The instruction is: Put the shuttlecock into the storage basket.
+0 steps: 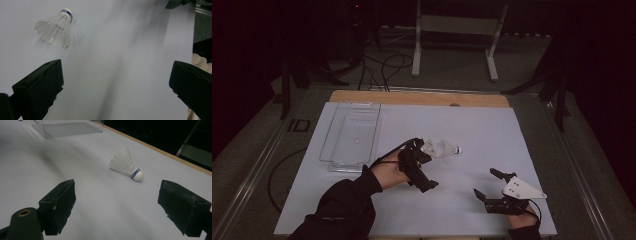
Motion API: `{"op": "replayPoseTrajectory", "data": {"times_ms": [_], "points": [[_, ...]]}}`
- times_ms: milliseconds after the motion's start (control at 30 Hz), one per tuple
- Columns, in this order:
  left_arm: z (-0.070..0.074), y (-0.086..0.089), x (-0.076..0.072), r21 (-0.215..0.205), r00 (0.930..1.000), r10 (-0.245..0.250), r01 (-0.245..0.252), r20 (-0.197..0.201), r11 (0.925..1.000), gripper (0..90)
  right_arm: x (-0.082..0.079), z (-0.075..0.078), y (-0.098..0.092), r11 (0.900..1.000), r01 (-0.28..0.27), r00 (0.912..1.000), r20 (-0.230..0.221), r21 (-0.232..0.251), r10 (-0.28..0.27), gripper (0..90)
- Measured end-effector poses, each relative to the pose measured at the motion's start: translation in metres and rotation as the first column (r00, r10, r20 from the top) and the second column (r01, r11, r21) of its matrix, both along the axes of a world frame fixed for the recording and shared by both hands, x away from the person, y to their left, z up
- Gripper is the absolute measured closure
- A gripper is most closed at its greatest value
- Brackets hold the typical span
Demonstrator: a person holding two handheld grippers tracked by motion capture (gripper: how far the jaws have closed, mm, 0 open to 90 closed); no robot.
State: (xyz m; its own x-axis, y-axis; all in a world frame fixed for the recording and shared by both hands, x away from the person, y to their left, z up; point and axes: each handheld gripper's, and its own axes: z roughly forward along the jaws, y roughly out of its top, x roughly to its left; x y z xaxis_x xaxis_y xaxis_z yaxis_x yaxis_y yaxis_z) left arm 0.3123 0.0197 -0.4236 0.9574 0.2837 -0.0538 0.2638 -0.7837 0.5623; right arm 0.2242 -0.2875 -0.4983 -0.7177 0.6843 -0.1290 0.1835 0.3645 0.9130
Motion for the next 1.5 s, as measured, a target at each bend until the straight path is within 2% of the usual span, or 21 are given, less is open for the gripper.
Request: {"op": "replayPoseTrajectory", "data": {"times_ms": [200, 300, 433, 500, 733, 800, 967, 1100, 1267, 1367, 1500], "points": [[-0.004, -0.006, 0.004, 0.019, 0.9997, 0.024, -0.024, -0.008, 0.9995, 0.0, 0.0, 0.0, 0.0, 1.0, -0.002, 1.0, 0.001, -0.003, 0.002, 14.4], [-0.005, -0.01, 0.008, 0.02, 0.9979, 0.045, -0.045, -0.046, 0.9988, 0.0, 0.0, 0.0, 0.0, 1.0, -0.001, 1.0, 0.001, -0.002, 0.001, 14.3], [-0.007, -0.016, 0.013, 0.051, 0.9959, 0.062, -0.059, -0.066, 0.997, 0.0, 0.0, -0.001, 0.0, 1.0, 0.001, 1.0, -0.003, -0.001, -0.001, 14.4], [-0.008, -0.019, 0.015, 0.05, 0.9949, 0.06, -0.056, -0.081, 0.9972, 0.0, 0.0, -0.001, 0.0, 1.0, -0.001, 1.0, -0.003, 0.0, 0.001, 14.4], [-0.015, -0.028, 0.026, 0.103, 0.9889, 0.069, -0.056, -0.132, 0.9932, 0.0, 0.0, -0.001, 0.0, 1.0, 0.0, 1.0, -0.003, 0.0, 0.0, 14.3], [-0.017, -0.031, 0.028, 0.117, 0.9893, 0.069, -0.054, -0.128, 0.9916, 0.0, 0.0, -0.001, 0.0, 1.0, -0.002, 1.0, -0.002, -0.001, 0.002, 14.4], [-0.02, -0.032, 0.032, 0.124, 0.9898, 0.058, -0.042, -0.13, 0.9914, 0.0, 0.0, -0.001, 0.0, 1.0, -0.001, 1.0, -0.002, 0.001, 0.001, 14.3], [-0.025, -0.034, 0.038, 0.151, 0.9852, 0.056, -0.031, -0.162, 0.988, 0.0, 0.0, -0.001, 0.0, 1.0, -0.003, 1.0, -0.007, -0.002, 0.002, 14.4], [-0.032, -0.036, 0.043, 0.166, 0.982, 0.046, -0.015, -0.183, 0.9861, 0.0, 0.001, -0.001, 0.0, 1.0, -0.004, 1.0, -0.007, -0.002, 0.004, 14.3], [-0.036, -0.037, 0.048, 0.173, 0.9768, 0.078, -0.043, -0.199, 0.9839, 0.7, 0.001, -0.002, 0.0, 1.0, -0.004, 1.0, -0.008, 0.0, 0.004, 14.3], [-0.04, -0.039, 0.052, 0.177, 0.9773, 0.068, -0.032, -0.201, 0.9837, 2.3, 0.001, -0.001, 0.0, 1.0, -0.007, 0.9999, -0.012, 0.003, 0.007, 14.3]]}}
